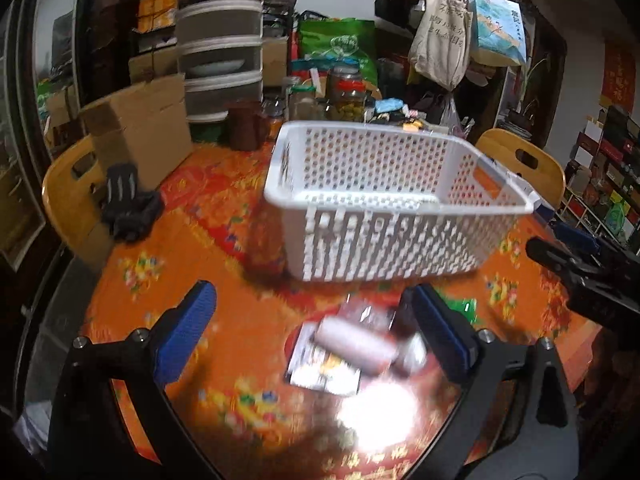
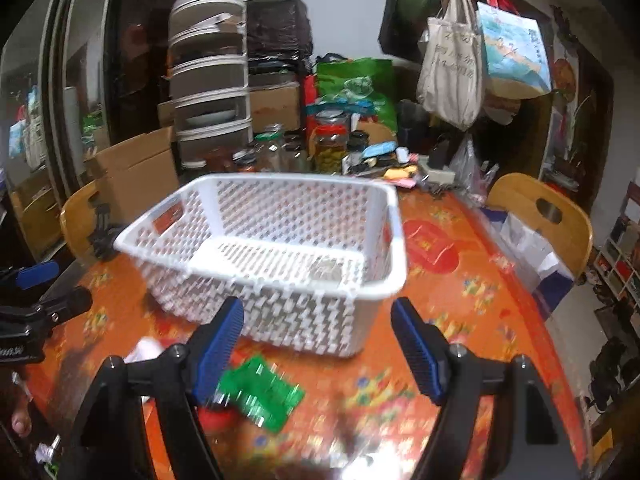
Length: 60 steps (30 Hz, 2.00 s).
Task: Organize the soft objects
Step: 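Lift both open tools out of the basket back toward the pile, then grasp the pink roll with the left tool while the right tool grasps the green packet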
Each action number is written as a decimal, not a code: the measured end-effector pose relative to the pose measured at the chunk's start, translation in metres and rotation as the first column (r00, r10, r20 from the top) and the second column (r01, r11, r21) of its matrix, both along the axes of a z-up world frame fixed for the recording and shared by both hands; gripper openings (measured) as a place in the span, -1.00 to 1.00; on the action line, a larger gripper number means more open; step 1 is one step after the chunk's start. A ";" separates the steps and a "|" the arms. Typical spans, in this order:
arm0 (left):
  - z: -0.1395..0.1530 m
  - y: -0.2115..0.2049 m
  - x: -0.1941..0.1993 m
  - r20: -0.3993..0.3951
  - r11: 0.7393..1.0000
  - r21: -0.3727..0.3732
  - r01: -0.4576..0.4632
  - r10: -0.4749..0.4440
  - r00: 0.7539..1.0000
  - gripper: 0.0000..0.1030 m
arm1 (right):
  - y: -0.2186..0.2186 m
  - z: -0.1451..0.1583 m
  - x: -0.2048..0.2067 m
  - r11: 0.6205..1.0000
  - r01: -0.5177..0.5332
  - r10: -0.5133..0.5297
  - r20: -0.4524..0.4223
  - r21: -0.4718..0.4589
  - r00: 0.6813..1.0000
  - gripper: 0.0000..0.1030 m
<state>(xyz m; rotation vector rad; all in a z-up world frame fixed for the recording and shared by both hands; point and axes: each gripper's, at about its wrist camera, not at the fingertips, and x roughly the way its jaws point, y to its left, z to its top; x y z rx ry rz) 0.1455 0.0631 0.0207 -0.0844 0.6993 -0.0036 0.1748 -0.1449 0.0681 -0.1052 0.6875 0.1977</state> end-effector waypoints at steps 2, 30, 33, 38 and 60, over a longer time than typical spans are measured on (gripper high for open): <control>-0.017 0.004 -0.011 -0.023 1.000 -0.012 -0.011 0.011 1.000 0.89 | 0.000 -0.013 -0.012 1.000 -0.019 0.019 -0.027 0.015 0.999 0.48; -0.087 -0.030 0.036 -0.190 0.996 -0.070 0.049 -0.061 0.980 0.86 | 0.020 -0.089 -0.006 0.992 -0.124 0.126 -0.181 0.021 0.975 -0.11; -0.090 -0.032 0.042 -0.202 0.996 -0.077 0.048 -0.062 0.977 0.83 | 0.022 -0.090 -0.005 0.991 -0.136 0.136 -0.181 0.013 0.974 -0.15; -0.098 -0.032 0.045 -0.216 0.996 -0.076 0.047 -0.062 0.974 0.82 | 0.028 -0.094 0.000 0.988 -0.153 0.147 -0.185 -0.018 0.972 -0.26; -0.103 -0.041 0.048 -0.206 0.991 -0.111 0.072 -0.094 0.974 -0.11 | 0.016 -0.090 -0.009 0.990 -0.139 0.136 -0.158 -0.011 0.978 -0.86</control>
